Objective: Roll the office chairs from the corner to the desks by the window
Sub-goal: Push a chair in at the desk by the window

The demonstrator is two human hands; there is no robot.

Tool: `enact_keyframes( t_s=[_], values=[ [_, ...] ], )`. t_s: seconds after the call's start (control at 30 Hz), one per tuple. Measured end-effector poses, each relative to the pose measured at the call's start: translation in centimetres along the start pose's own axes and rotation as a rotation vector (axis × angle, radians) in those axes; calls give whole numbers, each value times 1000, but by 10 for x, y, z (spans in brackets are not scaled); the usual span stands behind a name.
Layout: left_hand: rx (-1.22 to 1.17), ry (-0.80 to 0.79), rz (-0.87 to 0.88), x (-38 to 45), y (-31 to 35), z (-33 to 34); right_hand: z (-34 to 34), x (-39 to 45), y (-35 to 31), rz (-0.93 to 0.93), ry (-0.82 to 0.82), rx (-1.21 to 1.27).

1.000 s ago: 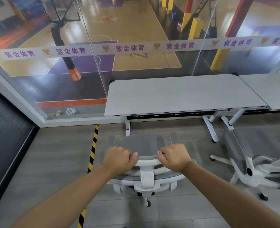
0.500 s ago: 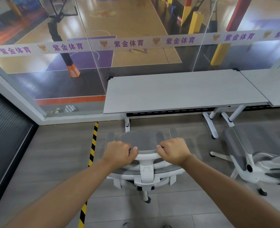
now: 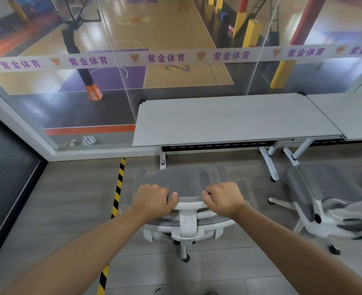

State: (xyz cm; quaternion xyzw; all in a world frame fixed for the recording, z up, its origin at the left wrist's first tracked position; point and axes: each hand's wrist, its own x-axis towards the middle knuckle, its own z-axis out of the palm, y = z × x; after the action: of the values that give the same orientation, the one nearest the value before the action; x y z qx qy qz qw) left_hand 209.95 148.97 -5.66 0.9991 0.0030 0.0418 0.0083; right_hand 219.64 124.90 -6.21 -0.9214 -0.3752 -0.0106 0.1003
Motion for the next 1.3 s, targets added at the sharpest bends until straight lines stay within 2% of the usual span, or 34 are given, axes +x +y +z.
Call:
enact_keyframes(
  t_s=[1.3],
  values=[
    [8, -5, 24, -13, 6, -5, -7, -13, -10, 24, -57, -36]
  ],
)
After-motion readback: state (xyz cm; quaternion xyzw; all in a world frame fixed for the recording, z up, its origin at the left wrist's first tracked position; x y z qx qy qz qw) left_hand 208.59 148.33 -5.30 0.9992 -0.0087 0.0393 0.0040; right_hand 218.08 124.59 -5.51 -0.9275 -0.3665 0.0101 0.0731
